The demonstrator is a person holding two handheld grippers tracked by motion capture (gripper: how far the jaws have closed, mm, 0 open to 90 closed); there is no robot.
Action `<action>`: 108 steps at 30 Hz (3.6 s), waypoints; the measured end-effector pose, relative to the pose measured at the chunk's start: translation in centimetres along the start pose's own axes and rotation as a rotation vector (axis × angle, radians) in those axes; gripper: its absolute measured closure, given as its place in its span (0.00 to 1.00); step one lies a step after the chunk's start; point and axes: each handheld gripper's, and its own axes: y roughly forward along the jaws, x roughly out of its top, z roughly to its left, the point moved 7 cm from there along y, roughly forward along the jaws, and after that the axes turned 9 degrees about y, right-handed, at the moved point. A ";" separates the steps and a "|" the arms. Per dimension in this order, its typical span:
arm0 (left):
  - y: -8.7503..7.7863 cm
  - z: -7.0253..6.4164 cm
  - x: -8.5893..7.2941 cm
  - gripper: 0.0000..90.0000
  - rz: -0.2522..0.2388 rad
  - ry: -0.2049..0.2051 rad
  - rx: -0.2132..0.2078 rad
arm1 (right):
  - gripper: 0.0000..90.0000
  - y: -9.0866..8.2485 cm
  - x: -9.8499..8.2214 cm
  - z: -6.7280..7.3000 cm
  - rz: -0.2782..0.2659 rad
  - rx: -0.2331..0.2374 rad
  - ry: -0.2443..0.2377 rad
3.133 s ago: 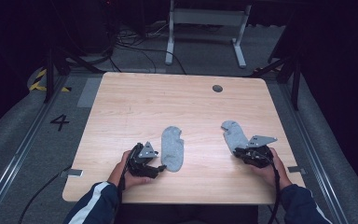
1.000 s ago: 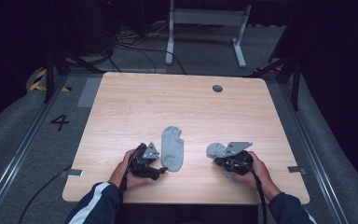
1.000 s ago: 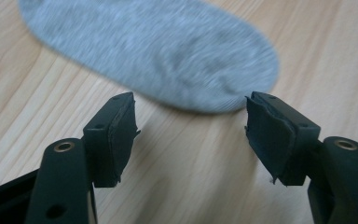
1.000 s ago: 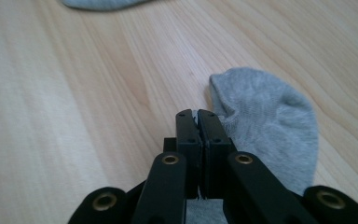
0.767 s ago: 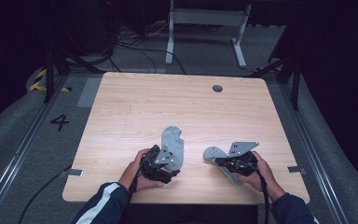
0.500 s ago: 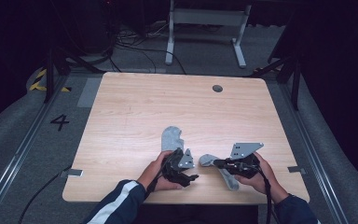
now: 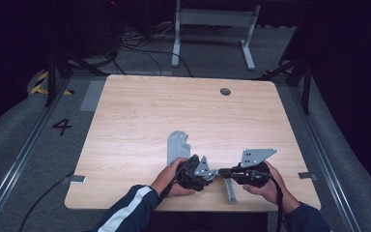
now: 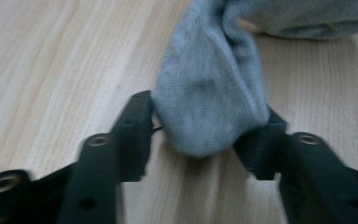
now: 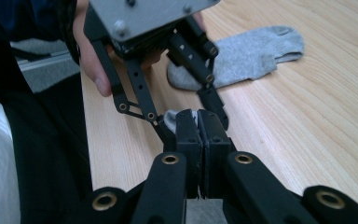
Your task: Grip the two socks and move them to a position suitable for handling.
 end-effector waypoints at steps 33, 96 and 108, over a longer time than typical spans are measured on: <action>0.8 4.9 3.1 0.74 -0.027 -0.114 0.002 | 0.73 -2.1 -6.1 -10.1 0.126 -0.373 0.115; 6.0 10.2 3.5 0.95 0.084 -0.261 -0.063 | 0.94 -0.7 -8.4 -3.4 0.167 -0.121 -0.080; 4.4 11.0 2.7 0.96 0.089 -0.245 -0.074 | 0.95 0.4 -6.2 -2.1 0.116 -0.096 -0.098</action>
